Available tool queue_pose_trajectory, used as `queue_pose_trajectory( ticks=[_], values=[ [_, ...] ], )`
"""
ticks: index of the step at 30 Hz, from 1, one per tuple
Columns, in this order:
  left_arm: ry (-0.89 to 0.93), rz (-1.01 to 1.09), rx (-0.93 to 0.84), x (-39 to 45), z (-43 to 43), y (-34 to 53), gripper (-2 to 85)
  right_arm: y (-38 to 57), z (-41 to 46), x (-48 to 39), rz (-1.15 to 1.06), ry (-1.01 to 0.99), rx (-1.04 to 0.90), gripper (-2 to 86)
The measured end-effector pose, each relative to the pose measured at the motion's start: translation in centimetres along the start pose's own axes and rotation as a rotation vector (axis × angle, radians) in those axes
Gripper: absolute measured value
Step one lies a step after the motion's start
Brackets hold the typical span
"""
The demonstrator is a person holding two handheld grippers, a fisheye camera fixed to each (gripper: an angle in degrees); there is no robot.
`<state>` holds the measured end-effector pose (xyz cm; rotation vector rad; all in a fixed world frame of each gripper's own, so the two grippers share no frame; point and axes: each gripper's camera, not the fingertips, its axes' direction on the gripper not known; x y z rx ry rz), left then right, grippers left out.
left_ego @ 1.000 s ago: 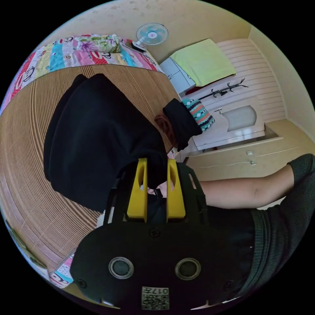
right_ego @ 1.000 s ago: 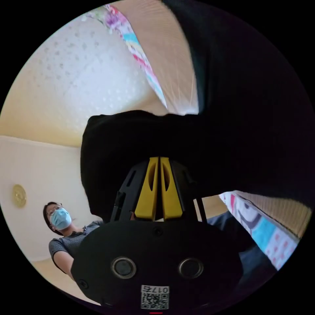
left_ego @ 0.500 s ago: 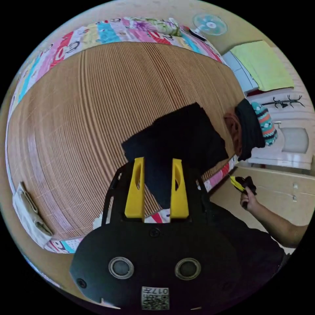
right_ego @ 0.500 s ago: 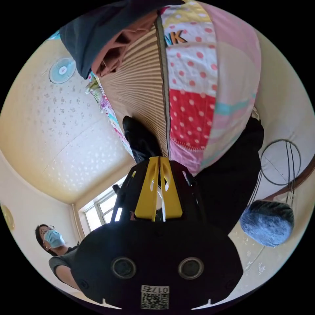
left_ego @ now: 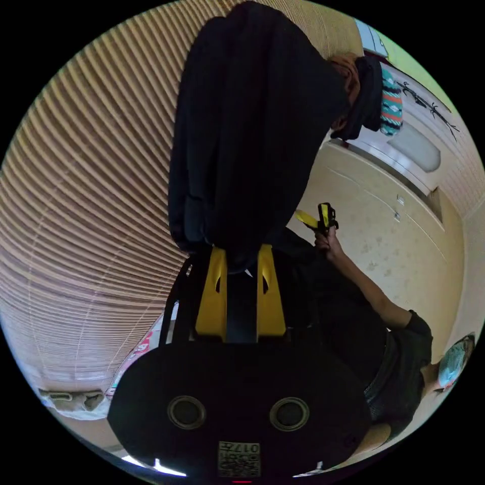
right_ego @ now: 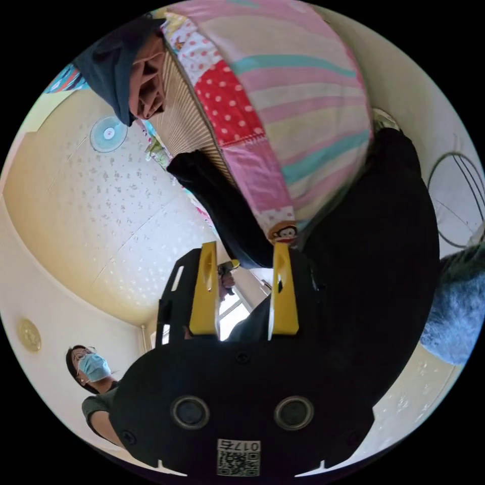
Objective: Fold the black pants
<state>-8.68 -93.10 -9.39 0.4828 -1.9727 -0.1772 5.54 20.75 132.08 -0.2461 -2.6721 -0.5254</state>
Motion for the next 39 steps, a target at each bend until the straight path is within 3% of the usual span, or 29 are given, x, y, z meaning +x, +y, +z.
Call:
queue_pose_trajectory(
  ticks=[5, 10, 16, 20, 23, 29, 33, 34, 39],
  values=[
    [0.197, 0.052, 0.018, 1.5, 7.1, 0.2, 6.3, 3.1, 0.4, 1.8, 0.019, -0.033, 0.015, 24.3],
    [0.518, -0.110, 0.120, -0.7, 11.5, 2.2, 7.1, 4.0, 2.8, 2.1, -0.072, -0.146, -0.012, 23.2],
    [0.507, -0.065, 0.029, -4.1, 8.8, 5.7, 19.8, 3.9, 6.5, 2.8, 0.016, -0.342, -0.105, 17.2],
    [0.583, -0.108, 0.194, -7.7, 5.2, 9.1, 22.6, 6.4, 7.9, 1.9, 0.175, -0.488, -0.163, 13.7],
    [0.761, -0.144, 0.376, -11.0, 3.5, 10.7, 25.4, 9.6, 9.3, -0.6, 0.238, -0.622, -0.189, 12.4],
    [1.130, -0.221, 0.703, -14.6, 3.7, 9.9, 30.2, 12.1, 8.9, -3.7, 0.232, -0.485, -0.210, 11.0],
    [1.344, -0.257, 0.725, -14.5, 5.6, 8.5, 19.3, 12.8, 6.9, -6.3, 0.151, -0.302, -0.271, 9.8],
    [1.308, -0.296, 0.686, -13.9, 6.0, 8.7, 14.7, 13.0, 6.3, -7.3, 0.116, -0.267, -0.292, 9.4],
    [1.126, -0.168, 0.623, -8.9, 4.0, 9.9, 12.0, 13.5, 4.0, -13.4, -0.097, -0.153, -0.400, 8.3]
  ],
)
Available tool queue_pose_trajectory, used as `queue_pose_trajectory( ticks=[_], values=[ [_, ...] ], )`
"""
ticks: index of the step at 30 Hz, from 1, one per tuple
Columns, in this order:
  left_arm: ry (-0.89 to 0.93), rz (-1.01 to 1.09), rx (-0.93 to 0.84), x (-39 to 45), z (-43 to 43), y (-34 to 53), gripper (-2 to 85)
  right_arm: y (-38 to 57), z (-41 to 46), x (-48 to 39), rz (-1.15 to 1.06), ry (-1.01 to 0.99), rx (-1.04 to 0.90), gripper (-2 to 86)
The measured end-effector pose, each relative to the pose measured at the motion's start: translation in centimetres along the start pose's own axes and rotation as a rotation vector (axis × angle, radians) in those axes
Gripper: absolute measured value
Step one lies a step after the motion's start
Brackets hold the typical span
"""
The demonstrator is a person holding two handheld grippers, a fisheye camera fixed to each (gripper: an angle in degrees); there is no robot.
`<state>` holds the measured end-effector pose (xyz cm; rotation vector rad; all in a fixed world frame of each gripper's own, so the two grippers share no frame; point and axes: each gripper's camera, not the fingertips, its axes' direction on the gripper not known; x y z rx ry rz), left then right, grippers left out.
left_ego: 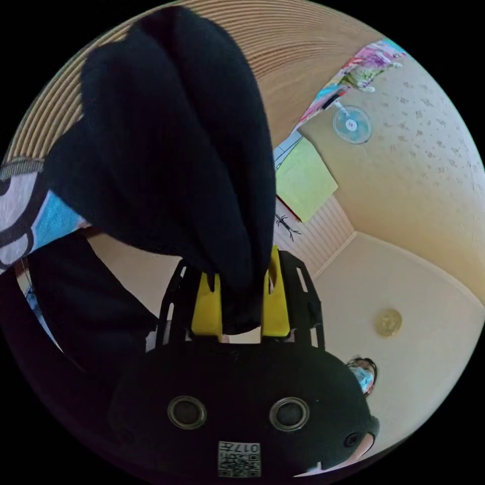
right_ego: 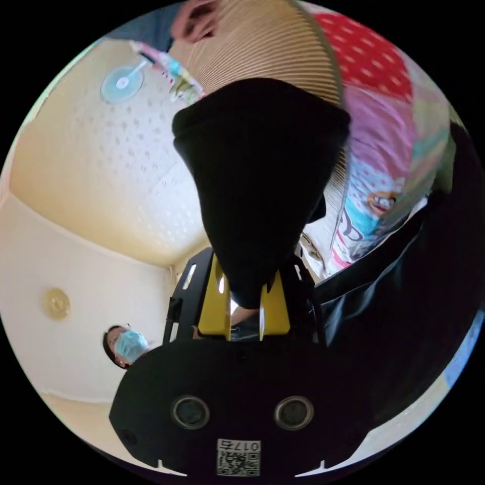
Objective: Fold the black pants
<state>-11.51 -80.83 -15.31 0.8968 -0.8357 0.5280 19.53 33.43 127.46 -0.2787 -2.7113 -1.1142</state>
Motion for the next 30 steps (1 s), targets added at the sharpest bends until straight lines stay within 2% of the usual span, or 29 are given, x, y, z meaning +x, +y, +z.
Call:
queue_pose_trajectory(
  ticks=[5, 11, 16, 18, 20, 23, 25, 26, 27, 28, 29, 30],
  values=[
    [-0.061, 0.165, -0.062, 6.3, 4.1, 1.7, 11.4, -0.5, 0.0, -8.0, -0.233, 0.075, -0.121, 8.0],
    [-0.003, 0.357, -0.123, 15.4, 13.2, 3.0, 11.2, -1.8, -2.2, -19.9, -0.543, 0.058, -0.174, 7.9],
    [-0.072, 0.603, -0.279, 24.1, 25.0, 4.4, 12.1, -2.4, -7.9, -29.7, -0.825, 0.046, -0.172, 8.0],
    [-0.099, 0.684, -0.340, 25.6, 28.8, 4.8, 13.5, -3.3, -10.6, -31.3, -0.890, 0.034, -0.169, 8.1],
    [-0.158, 0.679, -0.403, 25.6, 32.1, 4.1, 16.1, -4.9, -14.0, -31.7, -0.915, 0.056, -0.132, 8.1],
    [-0.354, 0.516, -0.396, 21.8, 34.0, 1.5, 17.3, -9.3, -21.0, -28.1, -0.777, 0.188, 0.006, 8.0],
    [-0.468, 0.263, -0.269, 15.8, 30.0, -0.5, 15.9, -13.4, -28.2, -20.7, -0.457, 0.340, 0.197, 7.4],
    [-0.484, 0.202, -0.235, 14.2, 28.3, -0.7, 15.5, -13.9, -30.1, -18.4, -0.355, 0.366, 0.269, 7.1],
    [-0.507, 0.094, -0.163, 11.2, 24.4, -0.5, 15.1, -13.8, -33.8, -13.4, -0.163, 0.382, 0.416, 5.0],
    [-0.530, -0.005, -0.062, 8.5, 19.4, 0.9, 14.7, -12.7, -36.7, -8.0, -0.013, 0.317, 0.510, 3.4],
    [-0.540, -0.051, 0.004, 7.4, 16.7, 2.0, 14.5, -11.8, -37.8, -5.2, 0.042, 0.241, 0.544, 2.9],
    [-0.542, -0.136, 0.158, 5.6, 11.3, 5.3, 14.1, -9.4, -39.1, 0.9, 0.167, 0.027, 0.623, 2.1]
  ],
)
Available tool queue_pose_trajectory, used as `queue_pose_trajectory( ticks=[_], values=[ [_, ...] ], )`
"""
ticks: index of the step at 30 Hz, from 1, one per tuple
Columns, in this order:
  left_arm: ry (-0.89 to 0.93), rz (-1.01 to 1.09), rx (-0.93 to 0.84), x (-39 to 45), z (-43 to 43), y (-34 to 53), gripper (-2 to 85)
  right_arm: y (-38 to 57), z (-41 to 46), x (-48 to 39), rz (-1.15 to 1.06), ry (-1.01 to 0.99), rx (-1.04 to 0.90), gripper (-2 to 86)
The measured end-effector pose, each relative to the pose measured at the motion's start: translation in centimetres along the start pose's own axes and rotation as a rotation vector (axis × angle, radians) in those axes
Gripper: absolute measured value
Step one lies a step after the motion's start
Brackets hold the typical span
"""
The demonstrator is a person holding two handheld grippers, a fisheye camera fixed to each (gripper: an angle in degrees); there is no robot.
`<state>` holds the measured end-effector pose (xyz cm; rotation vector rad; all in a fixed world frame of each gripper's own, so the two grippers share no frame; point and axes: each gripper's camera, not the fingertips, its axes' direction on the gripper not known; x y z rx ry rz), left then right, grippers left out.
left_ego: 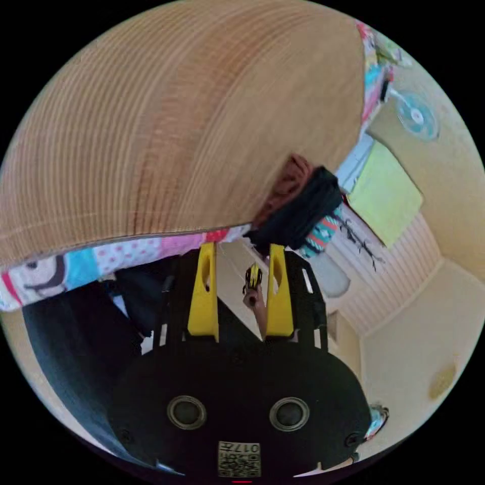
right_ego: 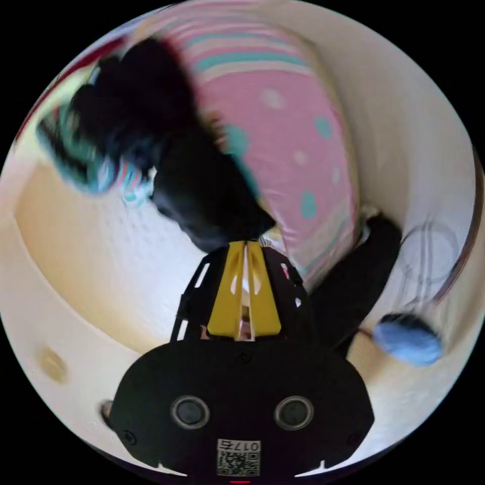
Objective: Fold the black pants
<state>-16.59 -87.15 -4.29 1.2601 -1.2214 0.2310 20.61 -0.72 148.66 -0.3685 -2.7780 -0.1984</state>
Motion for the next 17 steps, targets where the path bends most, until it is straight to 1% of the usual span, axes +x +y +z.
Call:
queue_pose_trajectory(
  ticks=[1, 2, 3, 4, 5, 6, 7, 8, 10, 12, 14, 15, 16, 17],
  values=[
    [0.040, -0.108, 0.128, -4.4, -4.0, 3.0, 13.6, 1.5, -1.3, 5.8, 0.167, -0.190, 0.082, 1.5],
    [0.074, -0.152, 0.195, -6.4, -6.0, 4.8, 13.2, 2.7, -1.9, 8.3, 0.223, -0.286, 0.145, 1.3],
    [0.154, -0.218, 0.323, -10.0, -9.6, 8.7, 12.4, 5.2, -2.7, 12.4, 0.276, -0.468, 0.292, 0.9],
    [0.230, -0.258, 0.439, -12.9, -12.7, 12.9, 11.6, 7.6, -2.8, 15.7, 0.296, -0.605, 0.409, 0.7],
    [0.259, -0.273, 0.491, -14.1, -14.0, 15.0, 11.1, 8.6, -2.7, 17.2, 0.310, -0.648, 0.443, 0.6],
    [0.292, -0.302, 0.578, -16.1, -16.3, 19.1, 10.7, 10.3, -2.1, 19.6, 0.356, -0.662, 0.460, 0.5],
    [0.298, -0.333, 0.645, -17.7, -18.0, 23.1, 10.5, 11.5, -1.4, 21.3, 0.419, -0.595, 0.438, 0.5],
    [0.295, -0.351, 0.671, -18.4, -18.7, 24.9, 10.5, 12.1, -1.1, 21.8, 0.447, -0.543, 0.424, 0.5],
    [0.277, -0.422, 0.727, -20.5, -19.5, 31.1, 10.3, 12.6, 0.2, 22.2, 0.471, -0.361, 0.410, 0.4],
    [0.291, -0.465, 0.745, -21.6, -18.3, 34.4, 10.3, 11.1, 2.3, 21.6, 0.500, -0.304, 0.381, 0.4],
    [0.345, -0.497, 0.772, -22.1, -15.9, 36.6, 10.2, 7.3, 5.8, 20.1, 0.518, -0.265, 0.224, 0.4],
    [0.398, -0.510, 0.801, -22.1, -13.8, 37.5, 10.1, 3.8, 9.2, 17.7, 0.456, -0.163, 0.026, 0.4],
    [0.481, -0.524, 0.811, -22.1, -11.9, 38.1, 9.9, 0.7, 13.4, 14.1, 0.332, 0.022, -0.184, 0.4],
    [0.531, -0.515, 0.786, -22.4, -11.6, 38.2, 9.8, -0.4, 15.8, 12.0, 0.248, 0.137, -0.289, 0.4]
  ],
)
